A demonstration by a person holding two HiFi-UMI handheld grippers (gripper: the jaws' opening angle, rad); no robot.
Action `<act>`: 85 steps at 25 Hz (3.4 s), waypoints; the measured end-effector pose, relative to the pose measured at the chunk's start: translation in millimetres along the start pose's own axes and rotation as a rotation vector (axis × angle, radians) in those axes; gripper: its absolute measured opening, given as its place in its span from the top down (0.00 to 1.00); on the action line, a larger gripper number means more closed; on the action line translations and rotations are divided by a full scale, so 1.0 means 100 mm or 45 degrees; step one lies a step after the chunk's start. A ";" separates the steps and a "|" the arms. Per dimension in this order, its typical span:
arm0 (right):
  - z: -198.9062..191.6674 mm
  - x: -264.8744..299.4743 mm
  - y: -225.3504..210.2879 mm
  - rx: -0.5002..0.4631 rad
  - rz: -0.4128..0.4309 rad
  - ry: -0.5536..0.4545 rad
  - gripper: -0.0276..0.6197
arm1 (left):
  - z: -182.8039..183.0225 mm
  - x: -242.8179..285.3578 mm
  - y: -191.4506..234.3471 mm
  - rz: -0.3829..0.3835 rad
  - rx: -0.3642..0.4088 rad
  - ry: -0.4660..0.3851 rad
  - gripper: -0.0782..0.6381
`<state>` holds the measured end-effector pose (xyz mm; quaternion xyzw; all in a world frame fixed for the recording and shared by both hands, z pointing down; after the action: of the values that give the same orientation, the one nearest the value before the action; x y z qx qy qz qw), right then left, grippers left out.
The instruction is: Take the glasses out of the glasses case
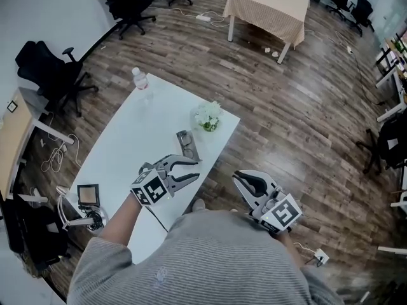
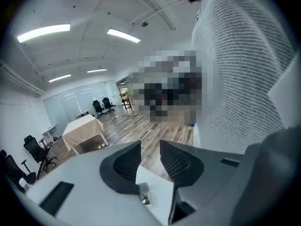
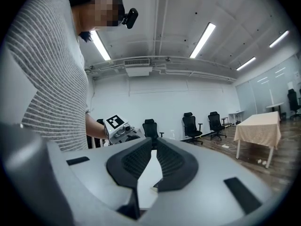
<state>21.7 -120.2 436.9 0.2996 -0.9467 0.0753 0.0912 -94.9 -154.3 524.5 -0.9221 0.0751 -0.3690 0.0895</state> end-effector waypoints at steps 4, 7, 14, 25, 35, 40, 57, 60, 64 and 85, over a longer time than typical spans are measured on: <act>0.00 -0.04 -0.02 -0.002 -0.028 -0.003 0.92 | -0.17 0.05 0.06 -0.002 0.088 0.086 0.73; -0.01 -0.08 -0.04 -0.004 -0.051 0.007 0.92 | -0.34 0.12 0.11 -0.008 0.214 0.203 0.73; -0.05 -0.15 -0.07 0.015 -0.087 0.006 0.92 | -0.62 0.26 0.20 -0.025 0.398 0.340 0.73; -0.02 -0.22 -0.09 0.025 -0.141 0.000 0.92 | -1.24 0.44 0.30 -0.093 0.537 0.537 0.73; -0.06 -0.23 -0.07 0.044 -0.192 0.020 0.92 | -1.50 0.63 0.45 -0.164 0.765 0.672 0.77; -0.09 -0.27 -0.11 0.045 -0.246 0.023 0.92 | -1.61 0.80 0.55 -0.176 1.030 0.753 0.78; -0.08 -0.20 -0.10 0.064 -0.232 0.025 0.92 | -1.91 1.08 0.52 -0.242 1.411 0.872 0.78; -0.08 -0.21 -0.12 0.068 -0.236 0.027 0.92 | -1.93 1.12 0.52 -0.267 1.470 0.890 0.78; -0.10 -0.21 -0.13 0.080 -0.241 0.032 0.92 | -1.95 1.15 0.49 -0.295 1.511 0.889 0.78; -0.13 -0.26 -0.25 0.124 -0.273 0.026 0.92 | -2.09 1.31 0.46 -0.406 1.643 0.946 0.78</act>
<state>58.8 -124.0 446.6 0.4024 -0.9035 0.1139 0.0937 -149.4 -249.0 750.0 -0.5016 -0.2644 -0.6343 0.5255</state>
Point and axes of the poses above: the fingertips, and each gripper's own axes: x forward along the fingers, y to its left, z out of its top, the point moved 2 cm from there along -x, backward along the fingers, and after that the axes turned 12 degrees about y, right-handed, at the moved point
